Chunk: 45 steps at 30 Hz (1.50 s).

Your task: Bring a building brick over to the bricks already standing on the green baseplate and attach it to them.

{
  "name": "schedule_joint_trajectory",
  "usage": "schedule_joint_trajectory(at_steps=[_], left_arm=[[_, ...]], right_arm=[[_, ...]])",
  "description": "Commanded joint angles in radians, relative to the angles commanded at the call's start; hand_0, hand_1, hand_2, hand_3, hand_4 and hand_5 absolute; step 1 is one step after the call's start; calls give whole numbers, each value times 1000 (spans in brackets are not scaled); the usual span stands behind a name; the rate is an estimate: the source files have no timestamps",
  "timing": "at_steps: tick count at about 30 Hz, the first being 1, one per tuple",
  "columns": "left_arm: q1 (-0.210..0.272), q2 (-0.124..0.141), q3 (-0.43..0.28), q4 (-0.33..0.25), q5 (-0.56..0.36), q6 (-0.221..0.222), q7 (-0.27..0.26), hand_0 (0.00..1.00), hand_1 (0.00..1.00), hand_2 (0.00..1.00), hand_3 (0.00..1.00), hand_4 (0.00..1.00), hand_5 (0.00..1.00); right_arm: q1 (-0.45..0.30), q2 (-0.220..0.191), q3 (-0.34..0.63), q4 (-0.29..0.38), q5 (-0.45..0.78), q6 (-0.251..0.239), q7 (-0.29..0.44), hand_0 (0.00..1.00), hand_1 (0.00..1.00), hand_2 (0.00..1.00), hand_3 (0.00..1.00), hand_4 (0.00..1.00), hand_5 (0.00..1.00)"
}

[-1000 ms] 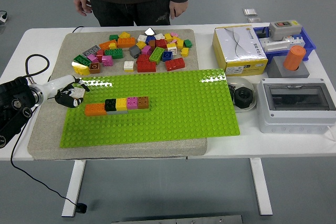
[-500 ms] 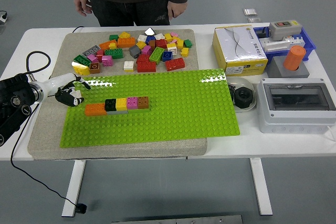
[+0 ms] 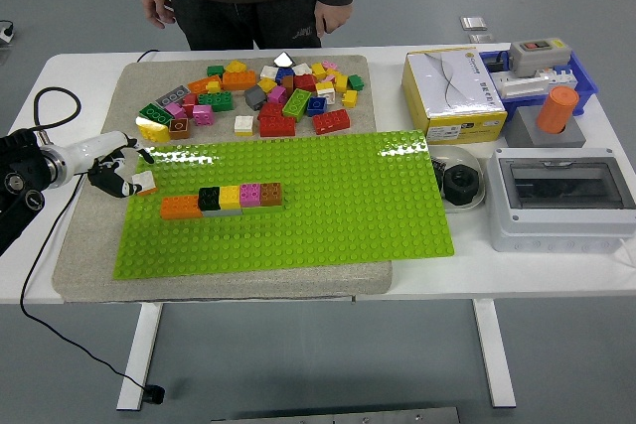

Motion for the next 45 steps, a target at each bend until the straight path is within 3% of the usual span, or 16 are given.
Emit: schedule_joint_trajectory(at_steps=[2, 7, 8, 13, 14, 19, 20, 31, 32, 37, 38, 45], left_arm=[[1, 0, -4, 12, 7, -3, 11, 132, 2, 47, 836, 804, 2], [5, -13, -11, 38, 3, -1, 11, 132, 2, 47, 836, 804, 2], [5, -17, -14, 46, 0, 1, 8, 134, 2, 47, 826, 753, 2], [9, -31, -23, 77, -14, 11, -4, 134, 2, 47, 826, 753, 2], [10, -33, -23, 80, -17, 13, -6, 134, 2, 43, 767, 658, 2], [18, -47, -25, 94, -40, 21, -20, 134, 2, 43, 767, 658, 2], [19, -49, -24, 97, -44, 22, -22, 133, 2, 39, 719, 572, 2], [28, -63, -26, 122, -65, 27, -32, 130, 2, 39, 670, 556, 2], [28, -64, -27, 124, -66, 28, -33, 131, 2, 38, 589, 536, 2], [32, -69, -28, 129, -78, 32, -41, 131, 2, 38, 589, 536, 2], [33, -70, -27, 130, -81, 33, -43, 130, 2, 38, 554, 486, 2], [37, -73, -26, 130, -92, 36, -48, 128, 2, 34, 551, 496, 2]], right_arm=[[0, -1, 1, 0, -2, 0, 0, 627, 429, 573, 708, 710, 873], [1, 0, 3, 0, -6, 0, 0, 627, 429, 573, 708, 710, 873], [1, 0, 3, 0, -7, 0, 0, 628, 429, 573, 708, 710, 873], [1, 1, 2, 0, -6, 0, 1, 628, 429, 573, 708, 710, 873], [1, 1, 2, 0, -6, 0, 1, 628, 428, 566, 708, 710, 872], [0, 2, 2, 0, -8, 0, 2, 628, 428, 566, 708, 710, 872], [0, 2, 2, 0, -8, 0, 2, 628, 427, 563, 707, 710, 872], [3, 1, 2, 0, -10, -1, 4, 624, 424, 559, 707, 710, 871], [3, 1, 2, 0, -9, -1, 4, 628, 422, 559, 706, 710, 870], [4, 1, 2, 0, -10, -1, 4, 628, 422, 559, 706, 710, 870], [4, 1, 2, 0, -10, -1, 4, 629, 422, 562, 707, 710, 871], [3, 1, 3, 0, -11, -1, 4, 628, 423, 558, 705, 710, 870]])
